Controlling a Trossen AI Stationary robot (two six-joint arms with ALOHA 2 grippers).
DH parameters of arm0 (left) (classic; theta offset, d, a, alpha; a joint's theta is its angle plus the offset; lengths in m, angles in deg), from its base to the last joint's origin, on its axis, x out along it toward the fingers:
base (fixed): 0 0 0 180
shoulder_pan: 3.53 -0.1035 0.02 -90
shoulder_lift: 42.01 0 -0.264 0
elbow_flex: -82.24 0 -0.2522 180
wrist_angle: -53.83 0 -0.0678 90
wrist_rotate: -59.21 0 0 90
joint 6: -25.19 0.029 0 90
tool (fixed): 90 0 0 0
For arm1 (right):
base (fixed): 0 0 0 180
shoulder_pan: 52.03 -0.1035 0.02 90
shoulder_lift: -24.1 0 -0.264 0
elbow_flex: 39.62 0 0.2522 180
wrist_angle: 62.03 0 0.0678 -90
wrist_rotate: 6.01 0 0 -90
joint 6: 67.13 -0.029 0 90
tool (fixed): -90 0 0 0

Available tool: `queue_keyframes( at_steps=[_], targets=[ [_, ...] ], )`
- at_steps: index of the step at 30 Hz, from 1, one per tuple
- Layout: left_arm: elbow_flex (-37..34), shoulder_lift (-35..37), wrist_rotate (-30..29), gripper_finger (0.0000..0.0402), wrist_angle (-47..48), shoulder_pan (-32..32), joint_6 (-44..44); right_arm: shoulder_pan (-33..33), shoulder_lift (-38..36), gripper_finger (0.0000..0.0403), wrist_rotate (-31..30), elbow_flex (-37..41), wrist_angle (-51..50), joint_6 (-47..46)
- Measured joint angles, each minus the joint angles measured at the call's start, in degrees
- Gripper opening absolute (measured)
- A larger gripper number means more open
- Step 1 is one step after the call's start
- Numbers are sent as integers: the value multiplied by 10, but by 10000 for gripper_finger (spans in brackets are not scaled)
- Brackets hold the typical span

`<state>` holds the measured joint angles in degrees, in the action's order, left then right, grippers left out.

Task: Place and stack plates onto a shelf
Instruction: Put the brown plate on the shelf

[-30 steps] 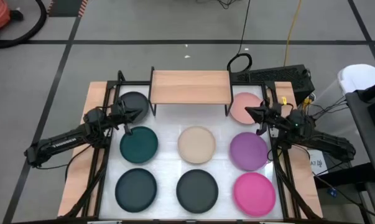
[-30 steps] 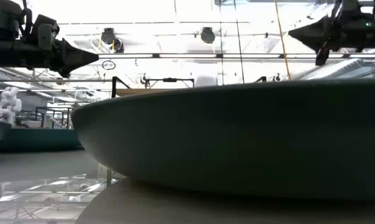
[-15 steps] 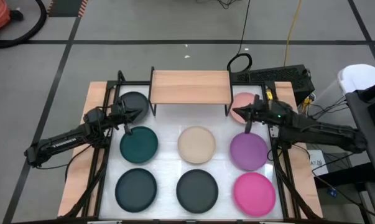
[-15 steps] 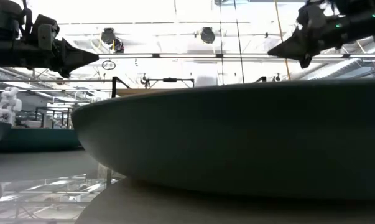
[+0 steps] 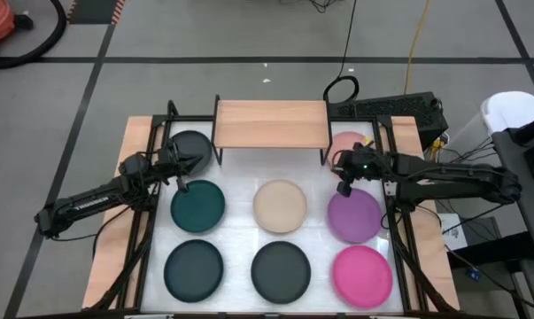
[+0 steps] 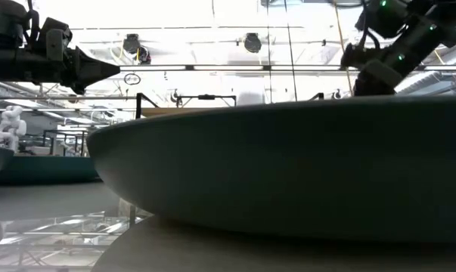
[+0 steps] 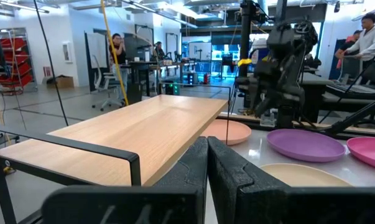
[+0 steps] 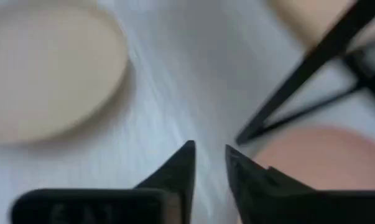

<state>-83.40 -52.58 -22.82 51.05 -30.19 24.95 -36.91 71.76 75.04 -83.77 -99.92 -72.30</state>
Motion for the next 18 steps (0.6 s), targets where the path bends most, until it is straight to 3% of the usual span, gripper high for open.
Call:
queue_keyframes(
  at_steps=[7, 13, 18],
  targets=[
    [0, 0, 0, 15, 0, 0, 0, 3, 57, 160, -36, 0, -51, -59],
    [0, 0, 0, 15, 0, 0, 0, 23, 125, 168, -50, 9, -35, -61],
    [0, 0, 0, 15, 0, 0, 0, 44, 171, 168, -99, 11, -17, -65]
  ],
)
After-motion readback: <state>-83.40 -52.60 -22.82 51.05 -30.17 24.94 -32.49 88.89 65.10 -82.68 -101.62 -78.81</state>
